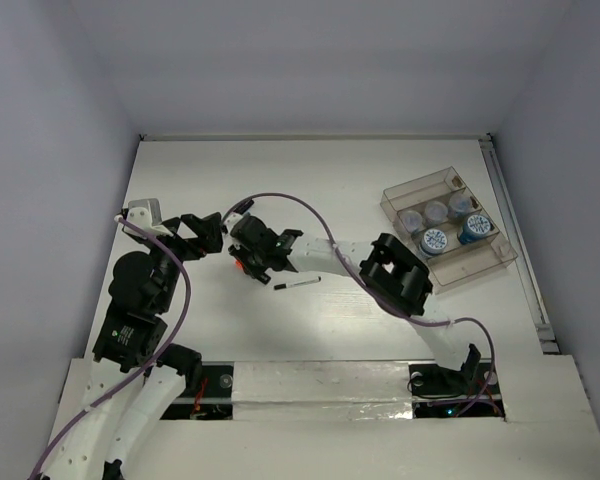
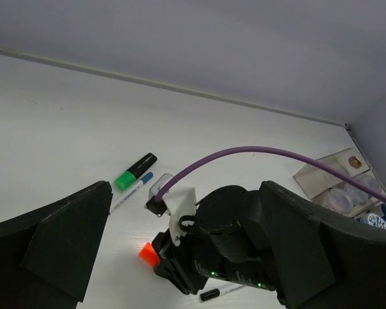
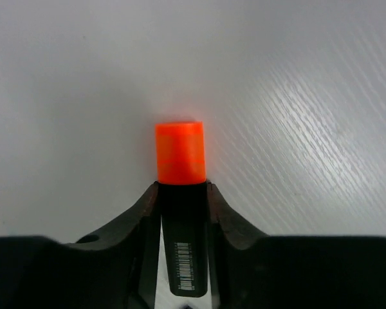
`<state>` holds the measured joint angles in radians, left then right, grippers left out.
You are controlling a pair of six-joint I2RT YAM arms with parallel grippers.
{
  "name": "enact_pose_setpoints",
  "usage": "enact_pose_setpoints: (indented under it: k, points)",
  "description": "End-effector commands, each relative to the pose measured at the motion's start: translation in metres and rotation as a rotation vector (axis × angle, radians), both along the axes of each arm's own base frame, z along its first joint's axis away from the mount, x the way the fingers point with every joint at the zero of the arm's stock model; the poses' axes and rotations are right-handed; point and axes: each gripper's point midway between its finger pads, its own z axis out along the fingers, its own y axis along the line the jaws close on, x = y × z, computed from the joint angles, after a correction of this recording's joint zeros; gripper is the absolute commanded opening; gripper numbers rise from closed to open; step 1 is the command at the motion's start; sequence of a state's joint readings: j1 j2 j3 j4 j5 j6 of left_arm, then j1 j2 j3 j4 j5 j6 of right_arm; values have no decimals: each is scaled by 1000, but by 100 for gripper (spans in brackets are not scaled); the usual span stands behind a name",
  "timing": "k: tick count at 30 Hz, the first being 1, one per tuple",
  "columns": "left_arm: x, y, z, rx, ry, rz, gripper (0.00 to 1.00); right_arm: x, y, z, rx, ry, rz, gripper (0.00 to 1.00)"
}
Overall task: Sort the stationery into containers
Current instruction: Pick up the pen from the center of the board, then place the pen in the storage box.
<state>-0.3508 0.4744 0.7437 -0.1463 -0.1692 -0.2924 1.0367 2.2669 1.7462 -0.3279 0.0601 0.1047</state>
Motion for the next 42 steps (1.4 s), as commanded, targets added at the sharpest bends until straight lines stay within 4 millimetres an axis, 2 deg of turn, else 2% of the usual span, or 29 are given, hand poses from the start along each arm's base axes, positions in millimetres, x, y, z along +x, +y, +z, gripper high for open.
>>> enact_pose_setpoints:
  k: [1, 3, 5, 7, 8, 9, 10, 11, 12, 13, 14, 15, 16, 18, 19, 20, 22, 23, 24, 25, 26, 27, 28, 30, 31, 32, 36, 42]
  points:
    - [-1, 3, 15, -14, -54, 8, 99, -6, 9, -11, -47, -23, 2, 20]
    - [-1, 3, 15, -14, -55, 8, 99, -1, 18, 2, 10, -37, -25, 13]
    - [-1, 3, 15, -15, -57, 8, 99, 12, 27, 26, 73, -93, -77, 9]
    - [-1, 3, 15, -14, -55, 8, 99, 35, 27, 74, 182, -153, -159, 8]
    - [-1, 3, 15, -15, -57, 8, 99, 54, 16, 92, 229, -163, -211, 8]
    - [-1, 3, 15, -14, -55, 8, 99, 64, 8, 109, 291, -155, -260, 8]
    - [-2, 2, 15, -15, -58, 5, 99, 73, -7, 142, 381, -182, -297, 7]
    - [-2, 0, 14, -13, -59, -8, 99, 84, -24, 158, 427, -197, -339, 7]
    - [-2, -1, 15, -11, -61, -14, 99, 110, -58, 171, 464, -208, -434, 7]
    - [-2, -2, 14, -10, -59, -19, 99, 122, -86, 215, 552, -280, -498, 7]
    - [-2, -3, 14, -10, -59, -24, 99, 127, -115, 198, 518, -279, -560, 7]
    - [-2, -3, 15, -9, -62, -25, 99, 136, -141, 204, 522, -297, -616, 7]
    - [-4, -5, 16, -11, -65, -33, 99, 156, -186, 207, 521, -319, -718, 7]
    - [-4, -5, 16, -12, -68, -34, 99, 155, -241, 213, 526, -343, -824, 7]
    - [-4, -5, 16, -12, -68, -34, 99, 164, -288, 211, 495, -374, -940, 7]
    - [-5, -6, 16, -12, -68, -42, 99, 157, -317, 228, 508, -416, -1007, 7]
    - [-6, -8, 16, -13, -68, -48, 99, 138, -371, 205, 445, -408, -1156, 7]
    - [-7, -11, 16, -13, -68, -60, 99, 133, -408, 204, 447, -422, -1238, 7]
    - [-7, -11, 17, -13, -68, -59, 99, 111, -430, 199, 464, -424, -1293, 7]
    - [-8, -13, 17, -14, -69, -71, 99, 99, -449, 193, 447, -421, -1343, 7]
    - [-8, -13, 18, -14, -71, -71, 99, 88, -479, 188, 421, -444, -1432, 8]
    - [-10, -19, 19, -16, -73, -94, 99, 76, -492, 183, 410, -445, -1476, 8]
    - [-11, -21, 18, -16, -72, -103, 99, 55, -505, 172, 393, -437, -1529, 9]
    - [-14, -24, 19, -18, -78, -120, 99, 35, -522, 163, 369, -438, -1598, 10]
    - [-17, -28, 20, -19, -79, -138, 99, 18, -533, 156, 357, -446, -1650, 10]
    - [-19, -29, 21, -22, -86, -146, 99, 11, -534, 151, 357, -438, -1665, 10]
    - [-27, -32, 26, -32, -105, -169, 99, -10, -548, 128, 353, -407, -1761, 11]
    - [-36, -39, 30, -39, -125, -211, 99, -12, -559, 102, 306, -370, -1832, 12]
